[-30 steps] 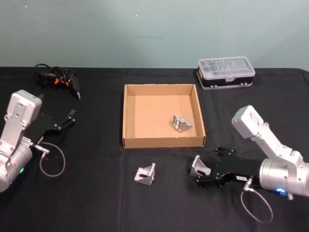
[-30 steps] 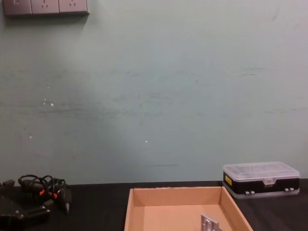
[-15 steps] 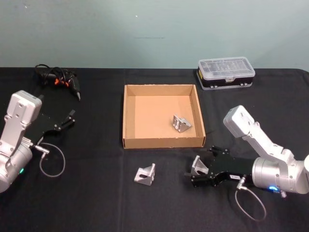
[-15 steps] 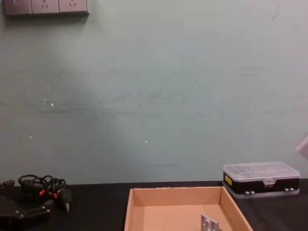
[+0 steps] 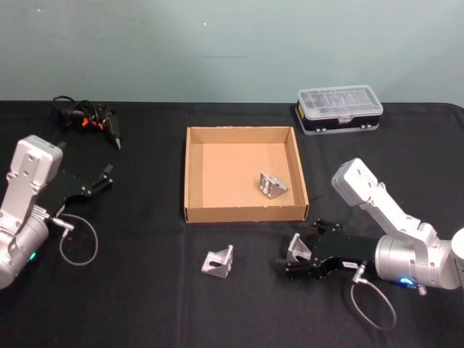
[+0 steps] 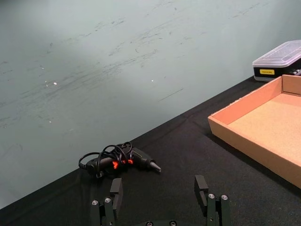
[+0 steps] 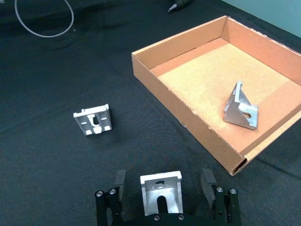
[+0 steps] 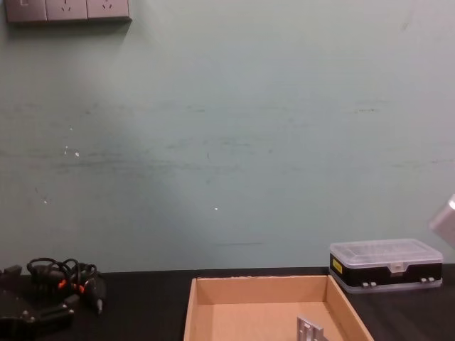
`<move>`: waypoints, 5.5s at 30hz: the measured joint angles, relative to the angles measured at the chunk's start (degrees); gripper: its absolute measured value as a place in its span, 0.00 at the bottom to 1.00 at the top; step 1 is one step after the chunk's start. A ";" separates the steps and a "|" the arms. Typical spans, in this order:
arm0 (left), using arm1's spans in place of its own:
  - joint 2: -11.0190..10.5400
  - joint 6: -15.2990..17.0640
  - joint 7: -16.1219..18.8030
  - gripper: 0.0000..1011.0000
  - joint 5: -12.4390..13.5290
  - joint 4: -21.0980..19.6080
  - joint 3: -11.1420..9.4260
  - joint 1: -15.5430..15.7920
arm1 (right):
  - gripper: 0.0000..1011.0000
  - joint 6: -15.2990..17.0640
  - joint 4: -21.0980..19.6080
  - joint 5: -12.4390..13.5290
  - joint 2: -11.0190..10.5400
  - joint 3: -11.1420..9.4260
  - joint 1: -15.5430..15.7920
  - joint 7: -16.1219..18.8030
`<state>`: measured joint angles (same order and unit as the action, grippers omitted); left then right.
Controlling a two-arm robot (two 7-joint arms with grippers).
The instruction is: Use one hand to pick up the angle iron from the table and place it into the box.
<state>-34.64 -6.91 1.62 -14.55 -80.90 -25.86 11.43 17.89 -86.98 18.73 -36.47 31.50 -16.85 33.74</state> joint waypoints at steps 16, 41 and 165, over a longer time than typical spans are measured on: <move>0.00 0.00 0.00 0.99 0.00 0.00 0.00 0.00 | 0.62 -0.03 0.04 -0.08 0.24 -0.57 0.56 -0.63; 0.00 0.00 0.00 0.99 0.00 0.00 0.00 0.00 | 0.45 -0.36 -6.32 1.66 -1.13 -3.78 2.93 -2.45; 0.00 0.00 0.00 0.99 0.00 0.00 0.00 0.00 | 0.99 -1.51 -6.96 -1.44 6.02 -2.25 -1.22 -1.12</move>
<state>-34.65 -6.91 1.62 -14.55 -80.90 -25.86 11.43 16.38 -93.94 17.29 -30.45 29.26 -18.07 32.62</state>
